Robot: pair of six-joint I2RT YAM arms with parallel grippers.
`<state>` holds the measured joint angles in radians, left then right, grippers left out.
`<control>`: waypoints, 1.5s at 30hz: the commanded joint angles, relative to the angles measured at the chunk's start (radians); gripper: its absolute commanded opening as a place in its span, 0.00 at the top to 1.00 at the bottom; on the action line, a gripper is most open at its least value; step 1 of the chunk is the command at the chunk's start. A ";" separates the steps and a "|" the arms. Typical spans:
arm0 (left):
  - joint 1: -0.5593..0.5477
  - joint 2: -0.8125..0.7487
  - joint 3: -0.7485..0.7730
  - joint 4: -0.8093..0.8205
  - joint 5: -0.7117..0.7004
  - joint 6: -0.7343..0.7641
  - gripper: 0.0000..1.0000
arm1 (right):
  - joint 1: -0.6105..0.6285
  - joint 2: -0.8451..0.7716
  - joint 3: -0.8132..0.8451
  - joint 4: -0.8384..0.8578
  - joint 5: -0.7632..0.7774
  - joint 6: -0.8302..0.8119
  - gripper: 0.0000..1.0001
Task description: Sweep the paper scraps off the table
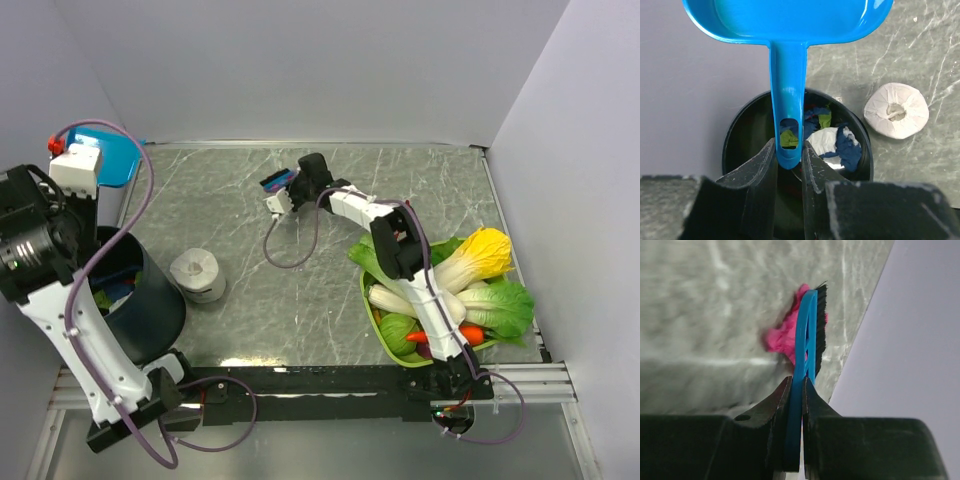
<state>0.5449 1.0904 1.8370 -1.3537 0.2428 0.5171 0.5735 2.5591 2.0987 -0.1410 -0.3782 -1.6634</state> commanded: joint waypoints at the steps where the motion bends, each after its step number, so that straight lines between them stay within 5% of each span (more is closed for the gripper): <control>1: -0.026 0.057 0.004 0.091 0.001 -0.046 0.99 | 0.014 -0.235 -0.109 -0.297 -0.013 -0.003 1.00; 8: -0.239 0.216 0.051 0.100 -0.125 -0.032 0.99 | 0.000 -0.439 -0.112 -0.850 -0.062 0.128 1.00; 15: -0.574 0.322 -0.056 0.234 -0.240 -0.003 0.99 | -0.050 -0.686 -0.226 -0.583 -0.071 0.678 1.00; 21: -0.694 0.472 -0.013 0.216 -0.240 -0.045 0.99 | -0.099 -0.728 -0.304 -0.465 0.183 0.964 1.00; 24: -0.761 0.525 -0.044 0.177 -0.305 -0.013 0.99 | -0.139 -0.668 -0.254 -0.483 0.286 1.163 1.00; 28: -0.832 0.555 -0.140 0.192 -0.393 0.067 0.99 | -0.195 -0.515 0.022 -0.687 0.335 1.495 1.00; 34: -0.867 0.663 -0.147 0.142 -0.441 0.103 0.99 | -0.184 -0.452 0.052 -0.663 0.377 1.574 1.00; 45: -0.876 0.804 -0.122 0.021 -0.390 0.044 0.99 | -0.179 -0.376 0.024 -0.593 0.749 1.532 1.00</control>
<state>-0.3248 1.9087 1.7016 -1.2865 -0.1635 0.5861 0.4019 2.1551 2.1082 -0.7998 0.1905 -0.1207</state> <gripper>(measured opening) 0.252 0.163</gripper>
